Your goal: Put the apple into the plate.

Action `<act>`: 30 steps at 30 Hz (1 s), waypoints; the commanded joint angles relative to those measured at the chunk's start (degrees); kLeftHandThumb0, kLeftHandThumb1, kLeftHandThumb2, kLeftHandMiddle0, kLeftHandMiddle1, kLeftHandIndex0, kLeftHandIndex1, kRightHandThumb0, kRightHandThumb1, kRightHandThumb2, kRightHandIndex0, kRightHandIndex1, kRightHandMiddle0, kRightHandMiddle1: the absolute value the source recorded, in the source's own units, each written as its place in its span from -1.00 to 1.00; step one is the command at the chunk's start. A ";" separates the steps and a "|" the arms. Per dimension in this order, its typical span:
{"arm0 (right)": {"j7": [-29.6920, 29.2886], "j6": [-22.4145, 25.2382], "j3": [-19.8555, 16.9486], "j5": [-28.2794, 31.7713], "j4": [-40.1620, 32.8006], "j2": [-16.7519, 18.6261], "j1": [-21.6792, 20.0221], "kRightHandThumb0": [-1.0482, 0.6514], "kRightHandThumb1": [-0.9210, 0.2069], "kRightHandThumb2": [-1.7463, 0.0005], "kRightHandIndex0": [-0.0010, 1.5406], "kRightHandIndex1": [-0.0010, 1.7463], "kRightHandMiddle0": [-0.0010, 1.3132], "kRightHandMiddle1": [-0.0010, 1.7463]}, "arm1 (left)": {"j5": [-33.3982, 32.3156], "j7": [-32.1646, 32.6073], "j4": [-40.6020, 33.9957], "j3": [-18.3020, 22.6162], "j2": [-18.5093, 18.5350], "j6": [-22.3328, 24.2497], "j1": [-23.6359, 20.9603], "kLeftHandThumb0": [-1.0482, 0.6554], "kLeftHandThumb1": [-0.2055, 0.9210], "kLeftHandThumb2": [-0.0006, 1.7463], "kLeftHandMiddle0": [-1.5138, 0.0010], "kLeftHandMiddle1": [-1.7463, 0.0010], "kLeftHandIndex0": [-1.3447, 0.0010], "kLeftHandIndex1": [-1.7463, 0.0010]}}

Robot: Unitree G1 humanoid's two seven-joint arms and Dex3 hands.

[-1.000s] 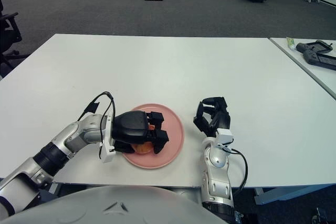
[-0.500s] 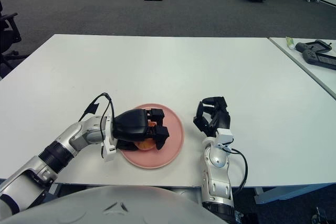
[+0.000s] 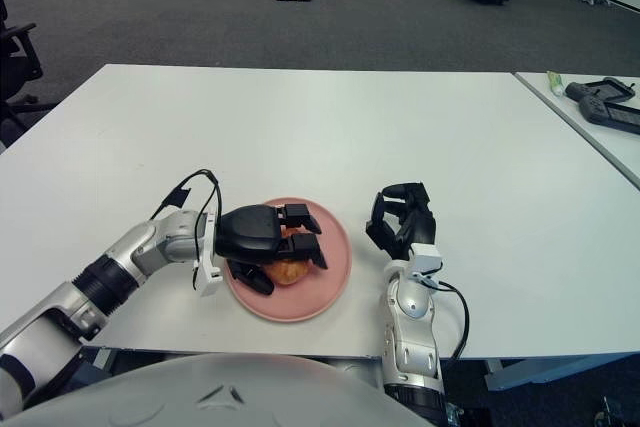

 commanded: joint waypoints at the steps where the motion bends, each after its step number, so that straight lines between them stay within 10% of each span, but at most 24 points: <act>1: -0.13 0.21 -0.49 0.61 -0.66 0.79 -1.03 -0.23 -0.48 -0.06 -0.23 1.00 -0.43 1.00 | -1.48 -4.98 -0.97 -0.94 1.92 2.42 -0.70 -0.99 1.00 0.01 1.00 0.99 1.00 0.98; 30: -0.56 1.45 0.07 -1.26 -1.72 0.34 -0.29 -0.23 -0.50 -0.05 -0.18 1.00 -0.44 1.00 | -6.54 -5.89 -3.29 5.37 3.72 6.46 -0.75 -1.00 1.00 -0.06 1.00 1.00 1.00 1.00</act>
